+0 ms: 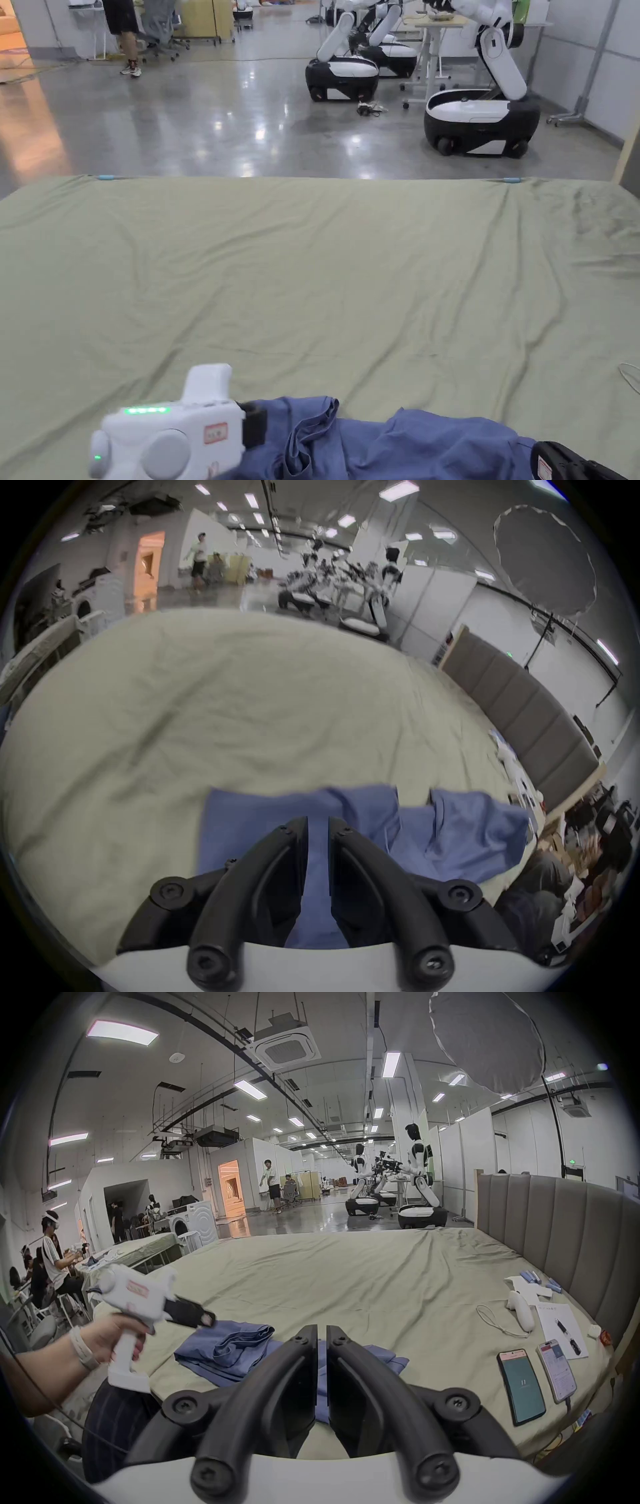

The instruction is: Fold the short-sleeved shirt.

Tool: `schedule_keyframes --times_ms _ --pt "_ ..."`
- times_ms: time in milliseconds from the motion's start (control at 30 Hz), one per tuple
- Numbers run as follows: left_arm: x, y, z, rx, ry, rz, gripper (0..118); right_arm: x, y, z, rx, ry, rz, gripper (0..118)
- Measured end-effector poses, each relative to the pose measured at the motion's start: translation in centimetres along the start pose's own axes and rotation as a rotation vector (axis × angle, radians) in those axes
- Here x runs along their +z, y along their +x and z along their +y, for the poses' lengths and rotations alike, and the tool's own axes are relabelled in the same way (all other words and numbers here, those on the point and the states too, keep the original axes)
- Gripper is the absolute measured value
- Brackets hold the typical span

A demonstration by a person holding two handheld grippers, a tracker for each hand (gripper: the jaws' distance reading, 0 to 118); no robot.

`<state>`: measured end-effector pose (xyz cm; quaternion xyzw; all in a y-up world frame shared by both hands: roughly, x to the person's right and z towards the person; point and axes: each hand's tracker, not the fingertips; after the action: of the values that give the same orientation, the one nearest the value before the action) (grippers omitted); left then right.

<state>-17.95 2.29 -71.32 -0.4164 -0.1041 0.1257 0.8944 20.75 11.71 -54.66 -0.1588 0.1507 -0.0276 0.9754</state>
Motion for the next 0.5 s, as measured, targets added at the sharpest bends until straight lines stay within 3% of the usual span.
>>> schedule_keyframes --times_ms 67,233,300,500 --pt "-2.5 1.5 -1.5 -0.02 -0.07 -0.011 14 0.1 -0.1 0.0 0.005 -0.005 -0.009 7" --pt "-2.9 6.6 -4.0 -0.043 0.005 -0.156 14 0.3 0.0 0.3 0.03 -0.02 -0.023 7" --pt "-2.8 7.6 -4.6 -0.061 -0.012 -0.153 14 0.1 0.0 0.4 0.038 -0.028 -0.025 7" --pt "1.8 3.8 -3.2 0.011 0.091 -0.133 14 -0.2 -0.6 0.5 0.054 -0.038 -0.015 7"
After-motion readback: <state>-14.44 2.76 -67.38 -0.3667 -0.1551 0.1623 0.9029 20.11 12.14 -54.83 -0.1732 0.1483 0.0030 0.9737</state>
